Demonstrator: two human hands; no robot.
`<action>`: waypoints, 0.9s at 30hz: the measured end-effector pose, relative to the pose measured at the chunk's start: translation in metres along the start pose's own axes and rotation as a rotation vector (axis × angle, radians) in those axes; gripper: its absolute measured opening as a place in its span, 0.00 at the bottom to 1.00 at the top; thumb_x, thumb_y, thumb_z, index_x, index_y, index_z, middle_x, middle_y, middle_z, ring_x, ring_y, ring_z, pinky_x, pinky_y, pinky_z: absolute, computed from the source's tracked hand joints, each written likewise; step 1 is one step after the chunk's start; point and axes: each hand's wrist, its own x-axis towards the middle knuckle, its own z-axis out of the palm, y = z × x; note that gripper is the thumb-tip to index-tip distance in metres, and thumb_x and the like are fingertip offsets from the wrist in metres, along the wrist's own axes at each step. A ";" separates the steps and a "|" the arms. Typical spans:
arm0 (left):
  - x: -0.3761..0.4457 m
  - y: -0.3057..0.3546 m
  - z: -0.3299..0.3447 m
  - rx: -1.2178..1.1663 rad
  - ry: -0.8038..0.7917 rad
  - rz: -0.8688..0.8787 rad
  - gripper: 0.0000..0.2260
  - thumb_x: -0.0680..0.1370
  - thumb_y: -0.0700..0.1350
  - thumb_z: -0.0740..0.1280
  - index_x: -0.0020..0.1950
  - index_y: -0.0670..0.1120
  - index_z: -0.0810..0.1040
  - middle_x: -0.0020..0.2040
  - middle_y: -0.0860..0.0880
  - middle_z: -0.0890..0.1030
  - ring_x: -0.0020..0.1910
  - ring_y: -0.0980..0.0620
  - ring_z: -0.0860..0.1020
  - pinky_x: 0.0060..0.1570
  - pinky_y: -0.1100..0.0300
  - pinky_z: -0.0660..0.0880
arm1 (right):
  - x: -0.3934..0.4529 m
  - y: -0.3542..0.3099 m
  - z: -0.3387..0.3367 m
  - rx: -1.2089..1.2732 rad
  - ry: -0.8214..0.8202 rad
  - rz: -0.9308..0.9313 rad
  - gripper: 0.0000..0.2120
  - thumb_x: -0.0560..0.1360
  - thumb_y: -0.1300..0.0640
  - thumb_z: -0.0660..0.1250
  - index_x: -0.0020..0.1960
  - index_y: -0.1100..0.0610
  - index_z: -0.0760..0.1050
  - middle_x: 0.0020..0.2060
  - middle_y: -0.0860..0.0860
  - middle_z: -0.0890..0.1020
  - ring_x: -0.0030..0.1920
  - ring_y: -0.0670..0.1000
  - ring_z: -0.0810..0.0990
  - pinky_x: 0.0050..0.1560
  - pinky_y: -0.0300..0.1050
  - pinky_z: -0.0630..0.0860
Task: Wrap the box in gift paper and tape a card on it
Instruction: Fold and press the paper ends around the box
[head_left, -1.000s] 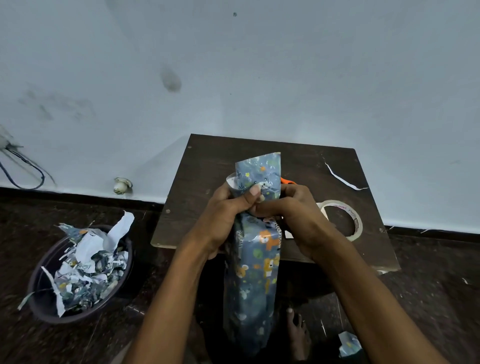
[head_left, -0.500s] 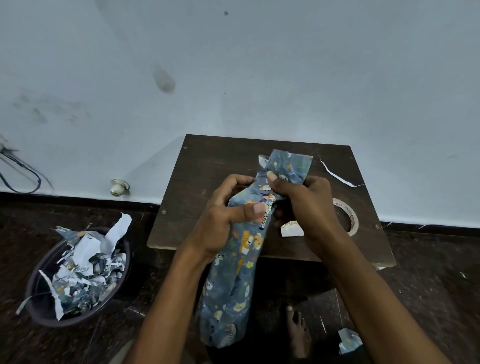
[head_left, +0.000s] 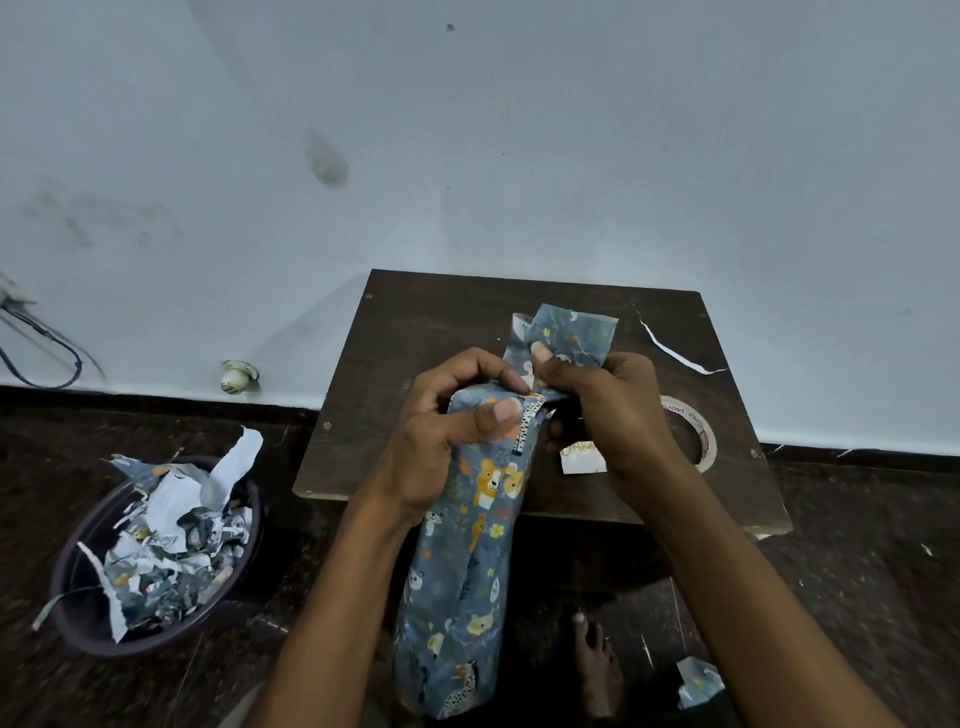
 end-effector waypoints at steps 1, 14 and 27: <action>0.000 0.001 0.000 -0.009 0.019 0.001 0.19 0.69 0.50 0.72 0.51 0.36 0.78 0.51 0.30 0.78 0.45 0.32 0.78 0.47 0.40 0.76 | -0.001 -0.001 0.000 0.024 -0.019 0.022 0.14 0.77 0.55 0.74 0.44 0.66 0.81 0.31 0.58 0.81 0.24 0.53 0.77 0.27 0.46 0.77; -0.006 0.005 -0.012 -0.169 0.001 -0.125 0.18 0.68 0.50 0.74 0.53 0.42 0.80 0.51 0.37 0.81 0.46 0.39 0.81 0.47 0.49 0.79 | 0.004 -0.008 -0.001 0.208 0.000 0.072 0.09 0.71 0.74 0.71 0.51 0.71 0.78 0.38 0.60 0.84 0.32 0.56 0.84 0.26 0.42 0.77; -0.005 0.010 -0.011 -0.211 0.070 -0.255 0.16 0.73 0.50 0.70 0.55 0.41 0.80 0.49 0.39 0.83 0.43 0.44 0.82 0.45 0.52 0.80 | -0.001 -0.005 -0.007 -0.557 0.225 -0.619 0.29 0.70 0.59 0.74 0.70 0.51 0.72 0.63 0.48 0.76 0.62 0.48 0.76 0.61 0.55 0.75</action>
